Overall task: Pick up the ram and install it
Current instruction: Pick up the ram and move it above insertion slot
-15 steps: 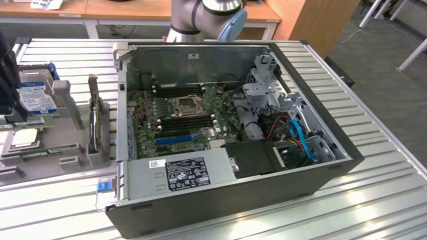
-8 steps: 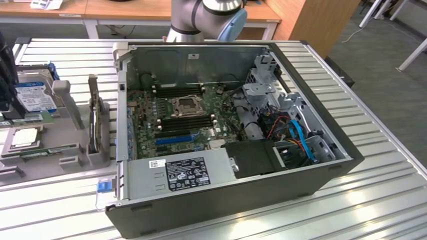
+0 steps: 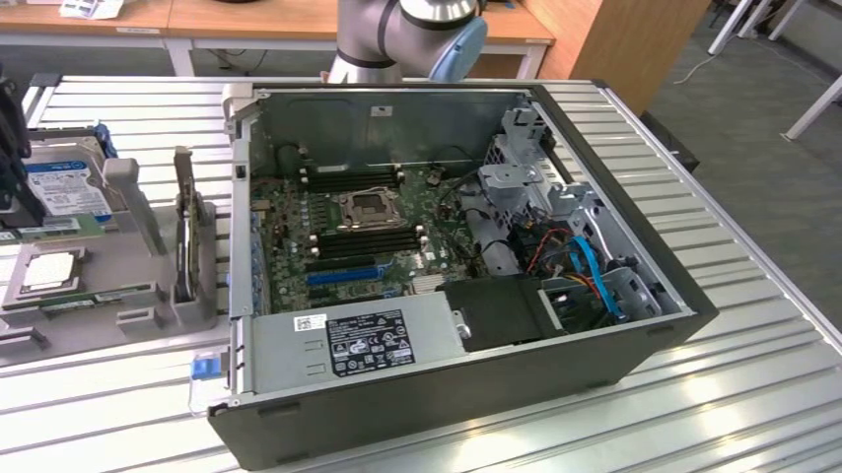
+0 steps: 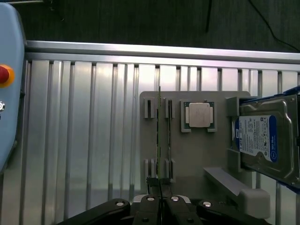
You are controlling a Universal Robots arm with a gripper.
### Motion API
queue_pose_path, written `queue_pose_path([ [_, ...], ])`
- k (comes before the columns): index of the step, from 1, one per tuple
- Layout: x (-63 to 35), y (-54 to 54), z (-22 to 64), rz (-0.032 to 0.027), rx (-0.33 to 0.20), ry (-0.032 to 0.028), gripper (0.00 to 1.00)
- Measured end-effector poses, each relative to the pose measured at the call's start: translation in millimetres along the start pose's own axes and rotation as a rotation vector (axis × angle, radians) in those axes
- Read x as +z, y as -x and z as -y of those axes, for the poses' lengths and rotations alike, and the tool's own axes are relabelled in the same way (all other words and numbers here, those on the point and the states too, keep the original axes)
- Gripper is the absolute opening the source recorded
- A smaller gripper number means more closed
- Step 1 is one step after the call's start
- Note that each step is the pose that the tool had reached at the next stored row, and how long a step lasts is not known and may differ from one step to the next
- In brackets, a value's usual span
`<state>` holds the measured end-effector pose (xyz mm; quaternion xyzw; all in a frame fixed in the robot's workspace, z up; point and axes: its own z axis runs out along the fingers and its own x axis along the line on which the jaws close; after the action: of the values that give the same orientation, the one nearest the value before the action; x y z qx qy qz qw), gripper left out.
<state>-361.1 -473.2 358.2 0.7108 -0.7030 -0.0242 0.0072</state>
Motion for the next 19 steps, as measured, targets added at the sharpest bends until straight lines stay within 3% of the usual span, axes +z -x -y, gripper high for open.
queue_pose_path([
  [6, -7.0, 0.2, -0.1, 0.0, 0.0, 0.0, 0.11],
  [10, -19.2, 0.5, -0.3, 0.0, 0.0, 0.0, 0.11],
  [19, -25.3, 0.6, -0.4, 0.0, 0.0, 0.0, 0.11],
])
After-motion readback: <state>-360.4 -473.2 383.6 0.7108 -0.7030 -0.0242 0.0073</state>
